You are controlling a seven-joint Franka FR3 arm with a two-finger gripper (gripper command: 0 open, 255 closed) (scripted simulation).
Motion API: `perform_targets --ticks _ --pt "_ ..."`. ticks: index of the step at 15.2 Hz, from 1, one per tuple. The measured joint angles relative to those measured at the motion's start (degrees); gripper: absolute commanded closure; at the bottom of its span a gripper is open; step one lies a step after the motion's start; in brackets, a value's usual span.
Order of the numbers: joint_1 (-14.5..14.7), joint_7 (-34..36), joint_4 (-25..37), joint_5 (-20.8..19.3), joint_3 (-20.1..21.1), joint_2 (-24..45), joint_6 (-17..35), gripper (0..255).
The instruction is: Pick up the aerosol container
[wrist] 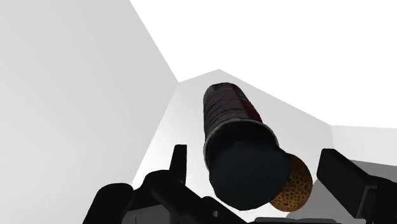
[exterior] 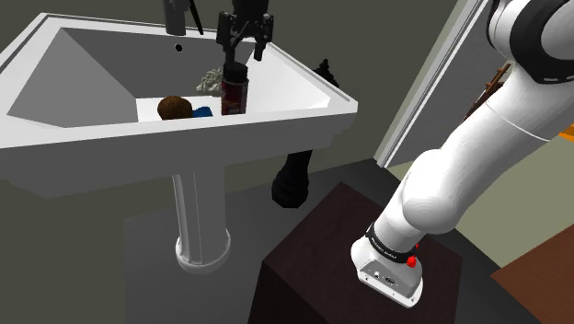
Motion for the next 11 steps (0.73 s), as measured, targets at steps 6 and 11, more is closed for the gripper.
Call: perform_targets --ticks 6,11 --pt "0.13 0.18 -3.0 0.07 0.17 0.75 3.7 0" --pt "0.14 0.2 -4.91 0.09 0.18 0.58 5.52 255"
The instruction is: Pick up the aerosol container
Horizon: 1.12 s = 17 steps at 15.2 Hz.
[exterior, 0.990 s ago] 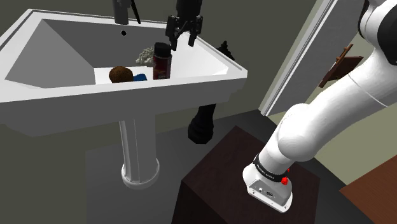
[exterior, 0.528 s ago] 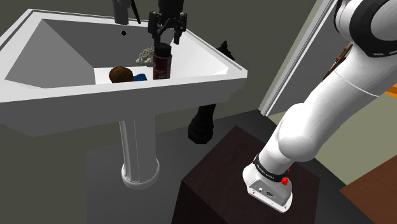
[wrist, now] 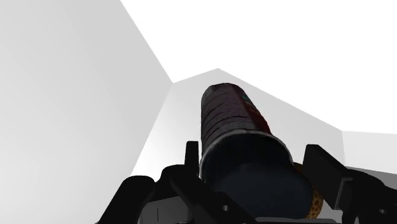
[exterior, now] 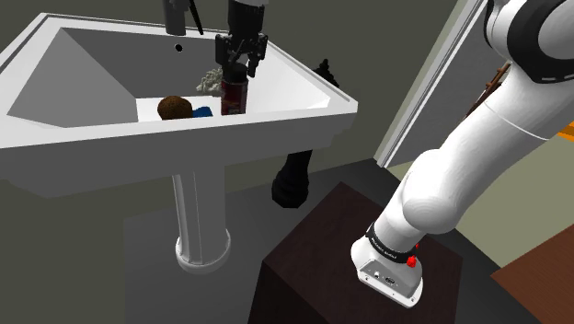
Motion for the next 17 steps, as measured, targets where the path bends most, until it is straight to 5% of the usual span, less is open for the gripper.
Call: perform_targets --ticks 8,17 --pt "0.0 -0.04 -0.05 0.02 0.0 -0.04 0.12 255" --pt "-0.09 -0.15 6.95 -0.13 -0.06 0.95 -6.1 255"
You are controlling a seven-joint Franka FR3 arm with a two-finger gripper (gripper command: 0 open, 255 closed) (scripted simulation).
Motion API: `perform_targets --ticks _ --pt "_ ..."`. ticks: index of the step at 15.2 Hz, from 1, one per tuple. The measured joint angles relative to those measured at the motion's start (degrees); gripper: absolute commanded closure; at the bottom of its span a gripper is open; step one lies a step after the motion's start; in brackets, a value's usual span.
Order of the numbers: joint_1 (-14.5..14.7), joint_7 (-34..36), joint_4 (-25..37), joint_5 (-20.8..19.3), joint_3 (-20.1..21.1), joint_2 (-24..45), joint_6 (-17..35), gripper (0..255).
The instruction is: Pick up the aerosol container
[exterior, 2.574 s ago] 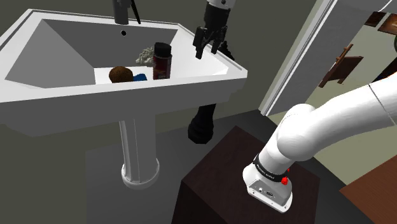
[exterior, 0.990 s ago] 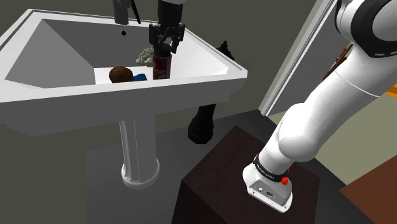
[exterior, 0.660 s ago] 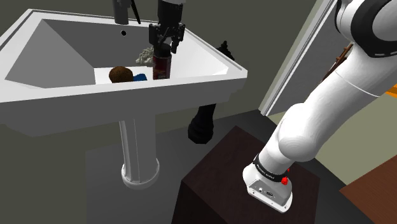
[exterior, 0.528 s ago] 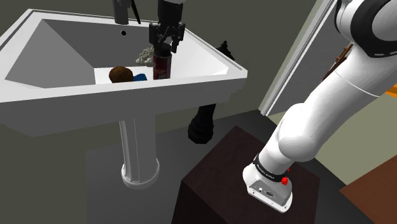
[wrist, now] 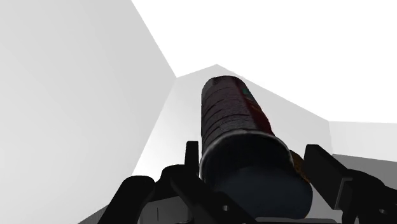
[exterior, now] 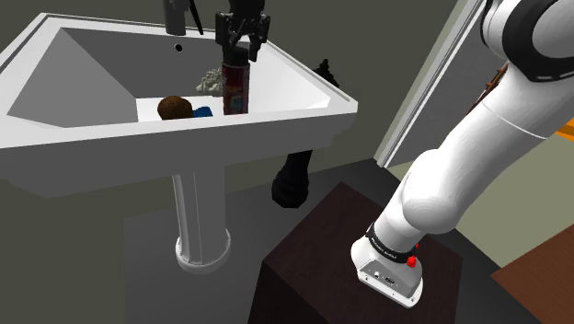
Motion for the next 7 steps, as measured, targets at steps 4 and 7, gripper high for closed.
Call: perform_targets --ticks 4,7 --pt "0.05 0.18 4.26 -0.14 0.12 0.98 -3.29 255" --pt "-0.02 0.01 6.56 -0.18 0.03 1.27 -5.3 255"
